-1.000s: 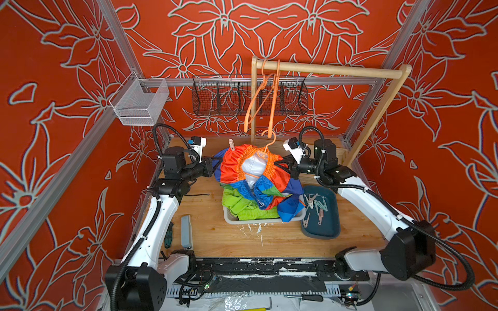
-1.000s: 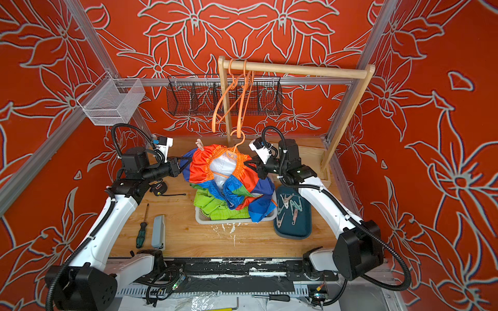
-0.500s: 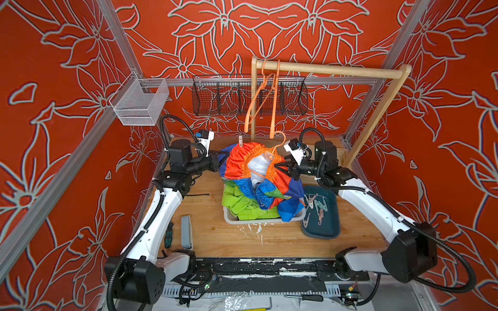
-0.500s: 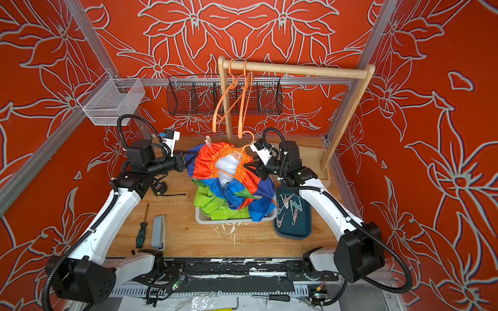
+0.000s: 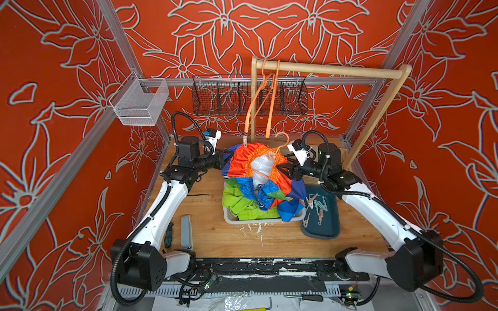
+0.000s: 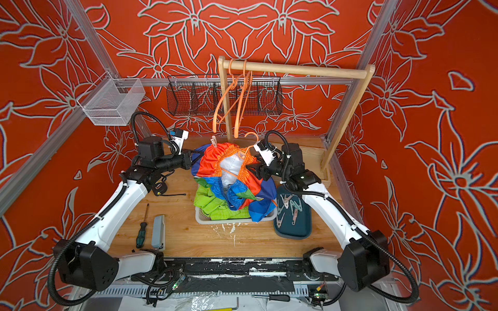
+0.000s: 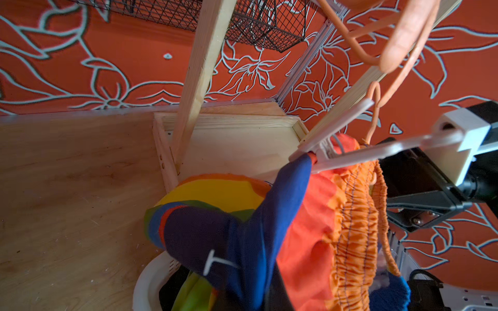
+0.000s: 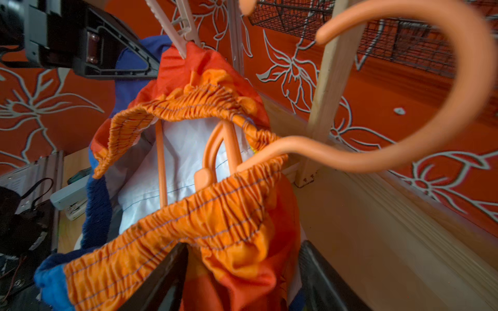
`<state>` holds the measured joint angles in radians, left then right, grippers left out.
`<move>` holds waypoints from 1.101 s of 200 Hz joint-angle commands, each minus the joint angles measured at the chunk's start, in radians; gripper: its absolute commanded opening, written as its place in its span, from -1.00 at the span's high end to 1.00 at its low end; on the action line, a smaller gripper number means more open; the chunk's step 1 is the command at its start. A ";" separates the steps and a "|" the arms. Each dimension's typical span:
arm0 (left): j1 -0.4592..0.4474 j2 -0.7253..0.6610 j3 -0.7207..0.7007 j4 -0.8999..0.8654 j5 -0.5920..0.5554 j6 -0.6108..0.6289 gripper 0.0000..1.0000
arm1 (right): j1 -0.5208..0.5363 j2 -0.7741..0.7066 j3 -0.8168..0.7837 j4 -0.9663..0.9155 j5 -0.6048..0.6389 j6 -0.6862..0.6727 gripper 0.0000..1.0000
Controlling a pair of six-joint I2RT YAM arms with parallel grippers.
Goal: Remove the clothespins securing shorts to the hanger
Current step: Adjust the shorts in the basket.
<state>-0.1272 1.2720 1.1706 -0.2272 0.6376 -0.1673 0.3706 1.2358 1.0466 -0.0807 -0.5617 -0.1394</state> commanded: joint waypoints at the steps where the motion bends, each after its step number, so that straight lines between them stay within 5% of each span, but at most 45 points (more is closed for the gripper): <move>1: -0.029 -0.015 -0.006 -0.011 -0.024 0.032 1.00 | 0.005 -0.078 -0.021 -0.002 0.135 -0.021 -0.43; 41: -0.075 -0.032 -0.031 -0.042 -0.093 0.067 1.00 | 0.005 -0.172 -0.052 0.009 0.180 -0.022 -0.44; 75: -0.142 -0.037 -0.046 -0.076 -0.160 0.110 1.00 | 0.009 -0.222 -0.040 0.042 -0.037 0.012 -0.41; 125: -0.200 -0.049 -0.050 -0.084 -0.154 0.121 1.00 | 0.103 -0.049 0.147 -0.114 -0.242 -0.033 -0.39; 220: -0.286 -0.071 -0.055 -0.104 -0.180 0.157 1.00 | 0.145 0.128 0.278 -0.114 -0.277 -0.048 -0.37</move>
<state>-0.3912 1.2194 1.1301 -0.2993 0.4278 -0.0406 0.5072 1.3487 1.2732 -0.1844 -0.7963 -0.1524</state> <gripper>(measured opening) 0.083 0.686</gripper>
